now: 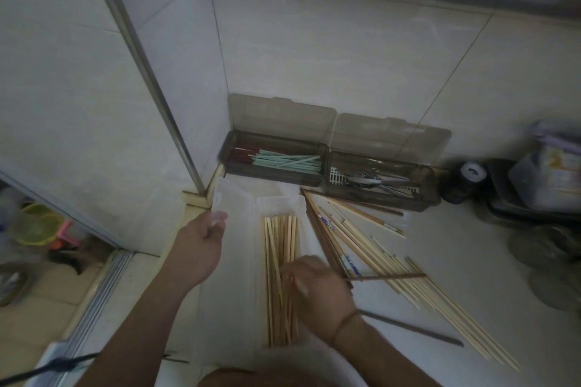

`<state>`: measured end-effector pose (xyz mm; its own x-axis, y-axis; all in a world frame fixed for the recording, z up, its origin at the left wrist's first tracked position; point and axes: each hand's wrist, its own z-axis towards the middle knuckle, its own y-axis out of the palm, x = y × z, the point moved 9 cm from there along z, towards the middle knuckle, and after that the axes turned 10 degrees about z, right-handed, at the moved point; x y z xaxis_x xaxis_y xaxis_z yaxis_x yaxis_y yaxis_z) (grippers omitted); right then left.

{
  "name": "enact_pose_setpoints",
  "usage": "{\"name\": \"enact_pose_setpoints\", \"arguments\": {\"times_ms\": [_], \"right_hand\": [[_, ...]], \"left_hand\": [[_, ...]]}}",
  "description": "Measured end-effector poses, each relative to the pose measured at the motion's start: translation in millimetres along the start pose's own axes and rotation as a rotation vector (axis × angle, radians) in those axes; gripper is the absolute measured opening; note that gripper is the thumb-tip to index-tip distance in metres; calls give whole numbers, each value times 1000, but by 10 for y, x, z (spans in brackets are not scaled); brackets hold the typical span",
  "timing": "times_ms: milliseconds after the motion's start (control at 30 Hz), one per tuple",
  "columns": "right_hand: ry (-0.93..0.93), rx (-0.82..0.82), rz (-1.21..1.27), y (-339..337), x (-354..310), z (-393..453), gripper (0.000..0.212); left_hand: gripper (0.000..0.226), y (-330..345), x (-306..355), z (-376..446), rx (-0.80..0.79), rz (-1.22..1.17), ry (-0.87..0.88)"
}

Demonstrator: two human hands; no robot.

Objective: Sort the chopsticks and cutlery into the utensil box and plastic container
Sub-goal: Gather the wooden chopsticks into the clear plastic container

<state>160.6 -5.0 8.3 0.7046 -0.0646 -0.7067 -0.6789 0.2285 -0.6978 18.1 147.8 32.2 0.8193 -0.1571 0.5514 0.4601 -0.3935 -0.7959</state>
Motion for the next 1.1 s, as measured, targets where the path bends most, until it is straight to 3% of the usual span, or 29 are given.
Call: {"name": "enact_pose_setpoints", "arguments": {"times_ms": [67, 167, 267, 333, 633, 733, 833, 967, 1033, 1100], "right_hand": [[29, 337, -46, -550, 311, -147, 20], [428, 567, -183, -1171, 1221, -604, 16], [932, 500, -335, -1508, 2109, -1389, 28], [1122, 392, -401, -1556, 2405, -1842, 29], [1234, 394, -517, -1639, 2440, -2061, 17], [1176, 534, -490, -1838, 2368, -2009, 13], [919, 808, -369, -2079, 2025, -1782, 11], [518, 982, -48, -2055, 1401, -1141, 21], [365, 1005, 165, -1850, 1106, -808, 24], [302, 908, 365, -1515, 845, -482, 43]], "left_hand": [[28, 6, -15, 16, 2, -21, -7], [28, 18, -30, 38, -5, -31, -8], [28, 26, -20, 38, -11, -26, 4], [29, 28, -15, 34, -6, -23, 5], [25, 39, -22, 51, 0, -44, 1], [24, 44, -25, 57, -6, -45, 1], [24, 45, -19, 60, 2, -45, 2], [26, 60, -1, 57, -5, -53, -5], [26, 57, -4, 56, -4, -55, -5], [27, 46, -11, 47, -1, -48, -8]]}}
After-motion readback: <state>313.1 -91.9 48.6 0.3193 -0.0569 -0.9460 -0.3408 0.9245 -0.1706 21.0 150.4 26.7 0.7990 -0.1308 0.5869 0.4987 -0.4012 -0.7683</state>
